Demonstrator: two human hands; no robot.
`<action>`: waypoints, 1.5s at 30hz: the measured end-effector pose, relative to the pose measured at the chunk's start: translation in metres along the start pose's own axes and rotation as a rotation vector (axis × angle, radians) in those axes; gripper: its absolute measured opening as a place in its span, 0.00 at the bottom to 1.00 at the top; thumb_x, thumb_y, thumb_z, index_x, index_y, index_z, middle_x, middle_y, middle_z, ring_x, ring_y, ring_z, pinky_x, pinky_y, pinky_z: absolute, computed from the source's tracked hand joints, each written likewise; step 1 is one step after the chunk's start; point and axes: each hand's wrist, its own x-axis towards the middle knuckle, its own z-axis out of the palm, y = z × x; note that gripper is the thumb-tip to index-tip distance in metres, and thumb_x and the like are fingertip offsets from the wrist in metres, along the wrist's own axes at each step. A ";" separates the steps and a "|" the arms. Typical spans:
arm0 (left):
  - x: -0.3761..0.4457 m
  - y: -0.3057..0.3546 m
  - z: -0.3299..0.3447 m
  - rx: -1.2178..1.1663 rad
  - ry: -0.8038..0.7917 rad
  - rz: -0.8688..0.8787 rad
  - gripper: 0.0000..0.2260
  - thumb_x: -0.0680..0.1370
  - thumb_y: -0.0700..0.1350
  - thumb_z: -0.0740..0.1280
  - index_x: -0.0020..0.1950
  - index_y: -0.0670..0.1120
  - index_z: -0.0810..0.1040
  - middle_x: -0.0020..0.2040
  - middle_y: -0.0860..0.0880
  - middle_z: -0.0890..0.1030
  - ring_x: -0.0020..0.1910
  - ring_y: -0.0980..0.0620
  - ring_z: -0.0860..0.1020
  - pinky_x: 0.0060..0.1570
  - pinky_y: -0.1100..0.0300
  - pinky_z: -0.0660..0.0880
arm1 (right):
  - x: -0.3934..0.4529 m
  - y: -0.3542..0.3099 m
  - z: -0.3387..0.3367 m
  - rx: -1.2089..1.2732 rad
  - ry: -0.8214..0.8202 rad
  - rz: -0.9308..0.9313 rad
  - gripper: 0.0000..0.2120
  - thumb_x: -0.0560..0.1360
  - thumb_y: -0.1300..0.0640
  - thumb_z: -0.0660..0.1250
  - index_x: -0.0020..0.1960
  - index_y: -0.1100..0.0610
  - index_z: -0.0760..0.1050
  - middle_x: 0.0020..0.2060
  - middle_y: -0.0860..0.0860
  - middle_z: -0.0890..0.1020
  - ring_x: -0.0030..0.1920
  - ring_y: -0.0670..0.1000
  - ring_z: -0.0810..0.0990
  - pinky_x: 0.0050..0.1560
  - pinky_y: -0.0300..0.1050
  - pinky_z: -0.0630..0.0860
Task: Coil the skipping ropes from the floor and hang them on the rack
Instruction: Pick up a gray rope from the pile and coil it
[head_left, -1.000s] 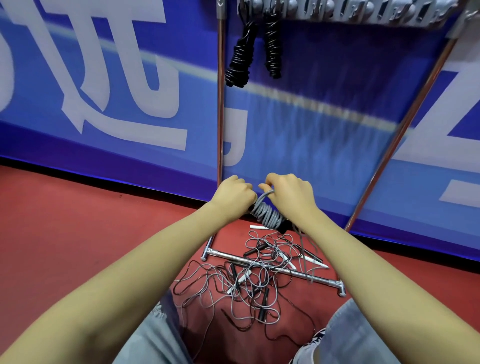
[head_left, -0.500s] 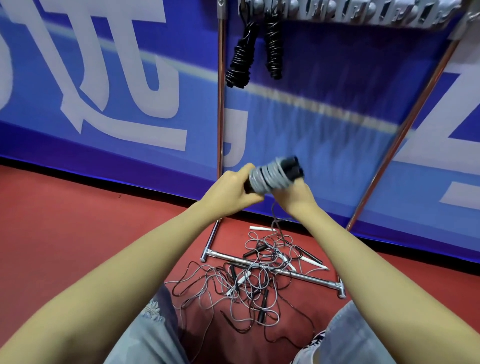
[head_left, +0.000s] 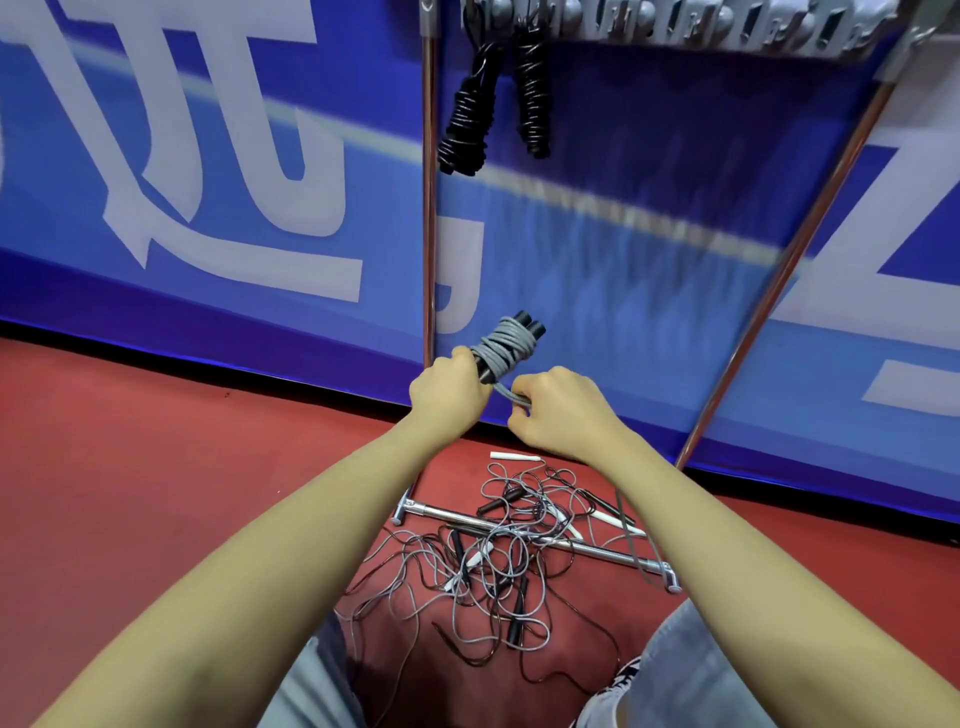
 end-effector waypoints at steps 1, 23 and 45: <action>0.001 -0.003 0.000 0.095 0.012 0.021 0.14 0.79 0.48 0.62 0.59 0.39 0.69 0.54 0.40 0.78 0.53 0.38 0.77 0.41 0.54 0.67 | -0.001 -0.001 -0.003 -0.056 -0.007 -0.030 0.03 0.73 0.59 0.60 0.41 0.57 0.71 0.31 0.52 0.72 0.38 0.59 0.70 0.29 0.45 0.55; -0.002 -0.034 -0.005 0.503 0.142 0.947 0.17 0.48 0.36 0.77 0.25 0.46 0.71 0.23 0.50 0.70 0.21 0.49 0.70 0.27 0.65 0.61 | 0.032 0.008 -0.028 -0.038 0.196 0.203 0.14 0.80 0.48 0.60 0.50 0.59 0.75 0.45 0.57 0.79 0.48 0.62 0.78 0.41 0.47 0.68; -0.022 0.017 -0.015 -0.501 0.135 0.027 0.15 0.75 0.36 0.61 0.60 0.40 0.61 0.42 0.40 0.78 0.37 0.40 0.73 0.35 0.54 0.67 | -0.001 0.011 0.008 0.009 0.012 0.158 0.14 0.80 0.50 0.58 0.41 0.57 0.69 0.42 0.58 0.79 0.46 0.62 0.77 0.39 0.47 0.65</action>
